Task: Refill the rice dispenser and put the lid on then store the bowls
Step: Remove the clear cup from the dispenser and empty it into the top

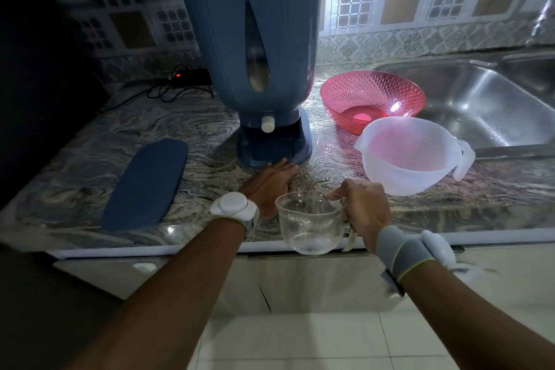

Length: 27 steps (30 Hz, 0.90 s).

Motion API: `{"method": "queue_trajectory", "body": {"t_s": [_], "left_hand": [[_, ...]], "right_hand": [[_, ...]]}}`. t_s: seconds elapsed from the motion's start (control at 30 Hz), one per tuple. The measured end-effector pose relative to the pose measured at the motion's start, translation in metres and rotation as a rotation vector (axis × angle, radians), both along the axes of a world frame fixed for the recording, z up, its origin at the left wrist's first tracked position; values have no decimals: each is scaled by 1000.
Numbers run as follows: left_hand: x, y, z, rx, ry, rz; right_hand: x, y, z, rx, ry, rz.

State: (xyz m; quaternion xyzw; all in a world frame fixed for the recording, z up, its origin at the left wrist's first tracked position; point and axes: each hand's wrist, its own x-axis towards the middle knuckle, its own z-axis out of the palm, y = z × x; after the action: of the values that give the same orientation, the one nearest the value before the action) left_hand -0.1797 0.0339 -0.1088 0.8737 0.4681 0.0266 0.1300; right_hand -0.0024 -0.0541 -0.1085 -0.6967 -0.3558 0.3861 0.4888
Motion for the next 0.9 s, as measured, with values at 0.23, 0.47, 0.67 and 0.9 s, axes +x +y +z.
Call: {"method": "queue_trajectory", "body": {"t_s": [0.23,0.47,0.67,0.9], "left_hand": [[17,30,11,45,-169,249],[38,63,10,-23,-99,277],[36,67,9,35,-67,220],[22,46,7,55,-34,103]], "right_hand": [[3,7,1,40,1,-1],[9,24,-2,50,-14,-1],[10,28,-6,37,-9,-13],[4,19,-4,27,22,-5]]}}
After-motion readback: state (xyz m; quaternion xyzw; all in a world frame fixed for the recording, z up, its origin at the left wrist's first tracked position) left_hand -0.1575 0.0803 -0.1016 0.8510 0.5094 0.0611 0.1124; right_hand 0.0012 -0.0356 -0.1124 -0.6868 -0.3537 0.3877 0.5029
